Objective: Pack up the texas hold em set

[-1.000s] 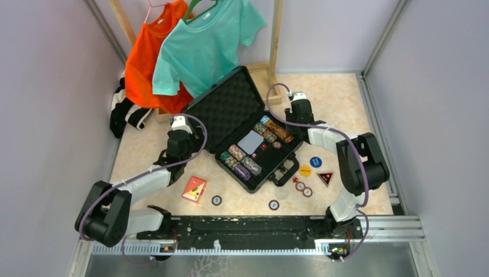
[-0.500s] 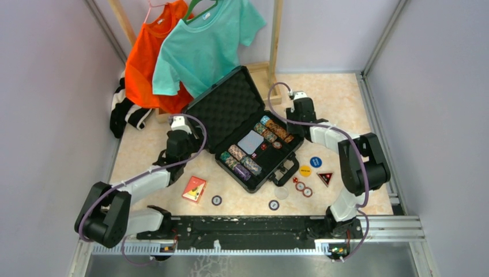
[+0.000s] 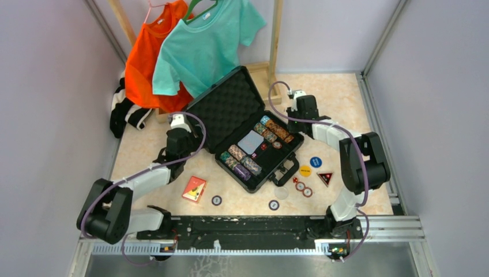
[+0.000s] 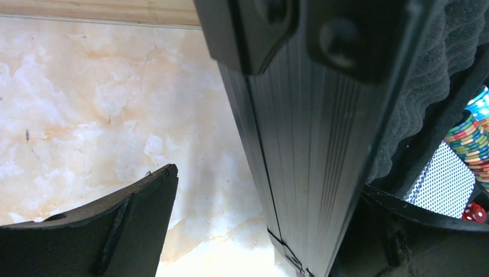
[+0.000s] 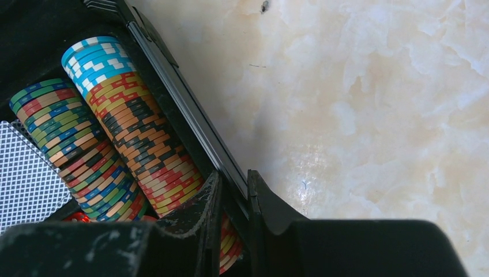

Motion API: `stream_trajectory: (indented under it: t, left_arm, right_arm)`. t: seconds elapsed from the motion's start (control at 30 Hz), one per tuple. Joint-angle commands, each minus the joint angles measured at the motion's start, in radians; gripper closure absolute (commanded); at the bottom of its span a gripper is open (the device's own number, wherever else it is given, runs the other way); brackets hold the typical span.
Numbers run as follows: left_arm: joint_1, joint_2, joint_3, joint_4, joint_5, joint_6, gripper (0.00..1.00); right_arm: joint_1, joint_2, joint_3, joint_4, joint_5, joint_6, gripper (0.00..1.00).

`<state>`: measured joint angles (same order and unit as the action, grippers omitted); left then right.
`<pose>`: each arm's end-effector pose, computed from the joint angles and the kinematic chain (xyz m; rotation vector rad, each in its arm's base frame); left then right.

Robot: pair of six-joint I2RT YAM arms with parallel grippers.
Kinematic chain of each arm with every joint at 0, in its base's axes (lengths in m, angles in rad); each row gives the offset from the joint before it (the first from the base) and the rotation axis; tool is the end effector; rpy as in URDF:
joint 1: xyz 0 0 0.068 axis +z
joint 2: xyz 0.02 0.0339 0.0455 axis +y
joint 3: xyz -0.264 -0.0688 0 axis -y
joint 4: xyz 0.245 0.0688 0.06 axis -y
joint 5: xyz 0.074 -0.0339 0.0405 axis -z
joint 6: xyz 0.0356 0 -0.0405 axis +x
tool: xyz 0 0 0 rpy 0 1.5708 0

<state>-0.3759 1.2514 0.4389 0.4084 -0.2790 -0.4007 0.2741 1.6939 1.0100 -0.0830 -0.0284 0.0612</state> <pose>0.2349 -0.0822 0.1850 -0.2056 1.9550 -0.2347 0.3455 0.0982 0.1912 -0.2633 2.3311 0.1993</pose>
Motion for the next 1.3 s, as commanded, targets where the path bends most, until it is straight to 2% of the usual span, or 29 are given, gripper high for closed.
stream_trajectory:
  t: [0.0, 0.43, 0.77, 0.97, 1.07, 1.27]
  left_arm:
    - [0.036, 0.063, 0.078, -0.021, -0.058, 0.006, 0.01]
    - [0.118, 0.26, 0.258, 0.025, -0.041, 0.042, 0.01]
    - [0.22, 0.428, 0.435, 0.029, 0.057, 0.04, 0.01]
    - [0.227, 0.444, 0.51, 0.025, 0.052, 0.056, 0.01]
    - [0.227, 0.405, 0.494, 0.025, 0.08, 0.046, 0.01]
    - [0.226, 0.258, 0.361, 0.046, 0.104, 0.02, 0.01]
  right_arm:
    - [-0.021, -0.023, 0.014, 0.021, 0.02, 0.028, 1.0]
    - [-0.02, -0.121, -0.025, 0.023, -0.054, 0.073, 1.0]
    - [-0.015, -0.139, -0.063, 0.058, -0.105, 0.115, 1.0]
    - [0.013, -0.161, -0.093, 0.08, -0.11, 0.125, 1.0]
    - [0.025, -0.2, -0.101, 0.09, -0.083, 0.115, 0.99]
    - [0.026, -0.322, -0.077, 0.064, -0.066, 0.109, 0.57]
